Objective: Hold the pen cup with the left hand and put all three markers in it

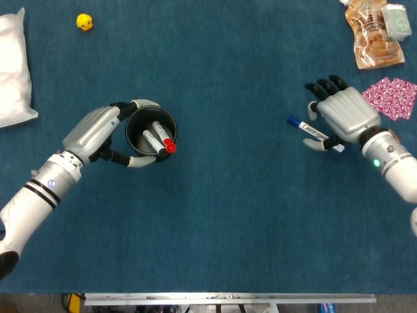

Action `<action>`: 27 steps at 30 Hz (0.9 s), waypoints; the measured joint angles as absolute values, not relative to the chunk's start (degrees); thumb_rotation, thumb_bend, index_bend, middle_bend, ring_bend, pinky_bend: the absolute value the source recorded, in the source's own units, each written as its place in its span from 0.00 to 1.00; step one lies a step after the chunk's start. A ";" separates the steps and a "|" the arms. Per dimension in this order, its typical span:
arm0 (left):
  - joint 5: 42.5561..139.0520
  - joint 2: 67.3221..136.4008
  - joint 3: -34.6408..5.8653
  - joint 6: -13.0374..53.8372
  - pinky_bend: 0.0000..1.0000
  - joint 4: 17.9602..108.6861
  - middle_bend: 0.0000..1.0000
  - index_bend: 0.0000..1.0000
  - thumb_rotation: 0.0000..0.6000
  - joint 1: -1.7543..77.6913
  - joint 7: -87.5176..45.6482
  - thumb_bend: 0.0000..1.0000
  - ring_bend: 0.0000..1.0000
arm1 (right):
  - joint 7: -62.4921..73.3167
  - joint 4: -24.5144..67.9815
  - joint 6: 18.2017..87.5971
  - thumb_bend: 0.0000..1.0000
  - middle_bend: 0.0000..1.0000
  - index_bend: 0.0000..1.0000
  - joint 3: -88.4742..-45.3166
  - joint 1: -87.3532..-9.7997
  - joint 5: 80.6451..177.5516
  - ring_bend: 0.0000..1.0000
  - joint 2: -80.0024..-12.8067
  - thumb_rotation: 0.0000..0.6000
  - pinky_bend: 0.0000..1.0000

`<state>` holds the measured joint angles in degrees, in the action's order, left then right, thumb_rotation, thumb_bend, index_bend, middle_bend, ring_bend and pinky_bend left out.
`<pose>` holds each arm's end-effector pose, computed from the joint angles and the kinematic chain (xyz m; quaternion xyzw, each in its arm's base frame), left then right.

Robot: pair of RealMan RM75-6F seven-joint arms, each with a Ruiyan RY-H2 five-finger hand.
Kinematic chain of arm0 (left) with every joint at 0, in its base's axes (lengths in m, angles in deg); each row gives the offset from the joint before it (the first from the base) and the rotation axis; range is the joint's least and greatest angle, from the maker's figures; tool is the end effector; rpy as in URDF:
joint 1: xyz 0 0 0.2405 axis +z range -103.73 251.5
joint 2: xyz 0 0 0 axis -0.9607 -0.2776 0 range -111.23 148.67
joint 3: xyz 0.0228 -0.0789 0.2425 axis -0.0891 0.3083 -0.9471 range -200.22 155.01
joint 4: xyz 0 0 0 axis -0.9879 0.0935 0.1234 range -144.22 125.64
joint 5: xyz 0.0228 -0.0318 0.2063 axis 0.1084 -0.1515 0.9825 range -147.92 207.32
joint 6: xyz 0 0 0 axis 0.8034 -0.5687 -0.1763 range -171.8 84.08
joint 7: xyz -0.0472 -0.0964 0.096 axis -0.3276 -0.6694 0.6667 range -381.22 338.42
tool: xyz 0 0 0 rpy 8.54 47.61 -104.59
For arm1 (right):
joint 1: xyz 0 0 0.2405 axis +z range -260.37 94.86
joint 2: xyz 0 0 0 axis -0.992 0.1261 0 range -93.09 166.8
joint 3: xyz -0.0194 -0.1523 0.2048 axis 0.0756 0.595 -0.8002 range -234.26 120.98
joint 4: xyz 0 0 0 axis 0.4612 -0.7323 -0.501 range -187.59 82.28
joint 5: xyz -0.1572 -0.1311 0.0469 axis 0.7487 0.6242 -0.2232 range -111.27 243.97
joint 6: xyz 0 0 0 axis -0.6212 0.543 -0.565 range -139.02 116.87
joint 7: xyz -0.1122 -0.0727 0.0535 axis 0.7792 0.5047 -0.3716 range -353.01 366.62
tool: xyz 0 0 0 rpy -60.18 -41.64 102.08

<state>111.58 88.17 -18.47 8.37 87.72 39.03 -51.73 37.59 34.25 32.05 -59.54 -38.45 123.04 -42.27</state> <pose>-0.1877 0.2940 0.0526 -0.6360 -0.5941 -0.4358 0.2295 -0.2029 -0.3348 0.0005 0.8267 -0.3329 0.1905 0.4117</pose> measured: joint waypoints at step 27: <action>112.17 87.93 -19.06 9.29 0.18 86.49 0.32 0.20 0.85 39.72 -53.46 0.16 0.26 | 38.24 27.25 31.63 0.28 0.08 0.41 -58.18 -34.62 119.74 0.00 -50.50 0.45 0.00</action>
<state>112.17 87.93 -19.06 9.29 86.49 39.72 -53.46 38.24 27.25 31.63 -58.18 -34.62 119.74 -50.50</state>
